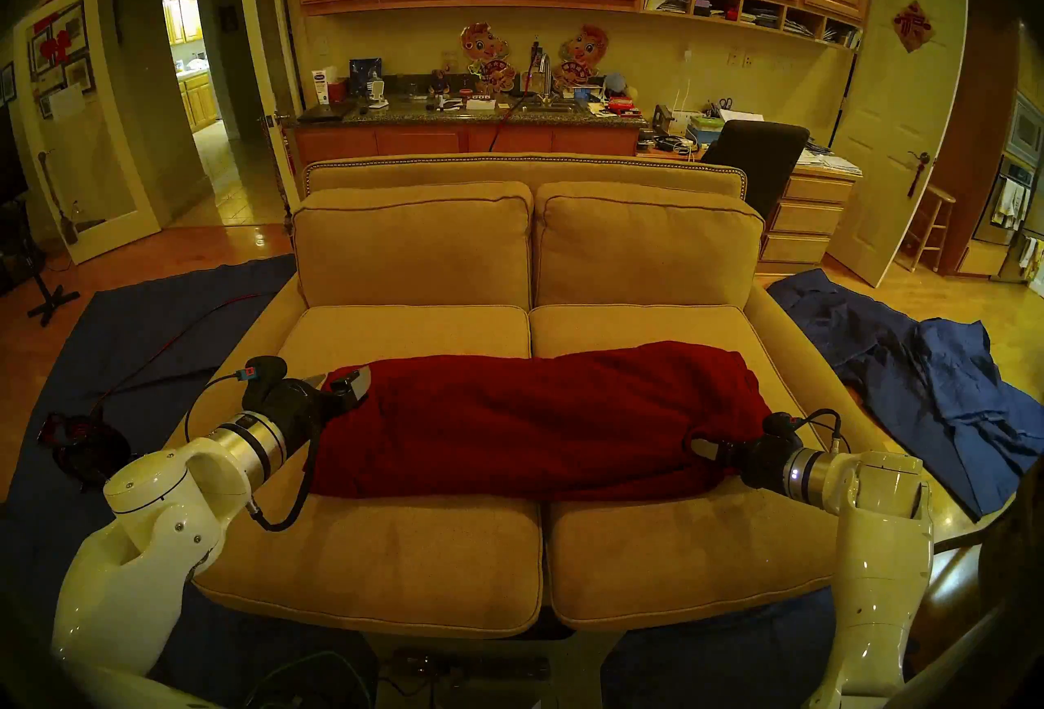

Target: Fold the blanket in half twice

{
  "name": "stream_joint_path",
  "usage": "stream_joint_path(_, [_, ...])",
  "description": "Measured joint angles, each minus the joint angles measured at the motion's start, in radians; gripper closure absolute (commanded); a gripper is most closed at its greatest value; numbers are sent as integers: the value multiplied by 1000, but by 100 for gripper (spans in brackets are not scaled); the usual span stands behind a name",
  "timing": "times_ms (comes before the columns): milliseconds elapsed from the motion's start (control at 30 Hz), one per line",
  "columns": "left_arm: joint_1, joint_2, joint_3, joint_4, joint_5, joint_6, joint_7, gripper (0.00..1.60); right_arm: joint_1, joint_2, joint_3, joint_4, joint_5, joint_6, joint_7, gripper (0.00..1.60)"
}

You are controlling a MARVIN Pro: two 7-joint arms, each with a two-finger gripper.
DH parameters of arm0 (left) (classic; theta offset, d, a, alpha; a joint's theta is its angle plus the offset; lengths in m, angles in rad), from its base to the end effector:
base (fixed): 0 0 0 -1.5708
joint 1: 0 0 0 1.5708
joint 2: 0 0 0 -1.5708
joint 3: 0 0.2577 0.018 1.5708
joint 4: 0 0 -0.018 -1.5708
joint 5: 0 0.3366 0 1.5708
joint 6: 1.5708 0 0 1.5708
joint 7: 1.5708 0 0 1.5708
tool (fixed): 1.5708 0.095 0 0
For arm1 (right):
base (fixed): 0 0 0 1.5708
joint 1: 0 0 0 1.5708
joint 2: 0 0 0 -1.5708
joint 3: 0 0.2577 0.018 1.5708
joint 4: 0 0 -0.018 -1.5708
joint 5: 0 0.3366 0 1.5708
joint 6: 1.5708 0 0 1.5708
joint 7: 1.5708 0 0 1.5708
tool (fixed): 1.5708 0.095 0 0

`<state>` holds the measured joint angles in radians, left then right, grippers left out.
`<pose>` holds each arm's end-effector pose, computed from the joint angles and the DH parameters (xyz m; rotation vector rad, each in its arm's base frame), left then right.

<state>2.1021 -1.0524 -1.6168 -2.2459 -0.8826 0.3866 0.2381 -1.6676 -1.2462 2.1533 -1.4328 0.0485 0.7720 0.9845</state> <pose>0.3149 0.0235 -0.2212 2.3408 0.1722 1.5651 0.3330 -0.2497 -0.3290 -2.4776 0.1150 -1.0501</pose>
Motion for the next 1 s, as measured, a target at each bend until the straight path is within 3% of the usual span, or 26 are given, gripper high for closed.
stream_joint_path(600, [0, -1, 0, 0, 1, 1, -1, 0, 23, -42, 39, -15, -1, 1, -102, 0])
stream_joint_path(633, [0, -1, 0, 0, 1, 1, -1, 0, 26, -46, 32, -15, -7, 1, -113, 63])
stream_joint_path(667, [0, -1, 0, 0, 1, 1, -1, 0, 27, -48, 30, -15, -10, 0, -116, 63])
stream_joint_path(700, [0, -1, 0, 0, 1, 1, -1, 0, 27, -49, 28, -14, -12, 0, -120, 113])
stream_joint_path(767, [0, -1, 0, 0, 1, 1, -1, 0, 29, -54, 20, -14, -18, -1, -127, 160])
stream_joint_path(1000, [0, -1, -1, 0, 1, 1, -1, 0, 26, -59, 14, -24, -23, -15, -126, 160])
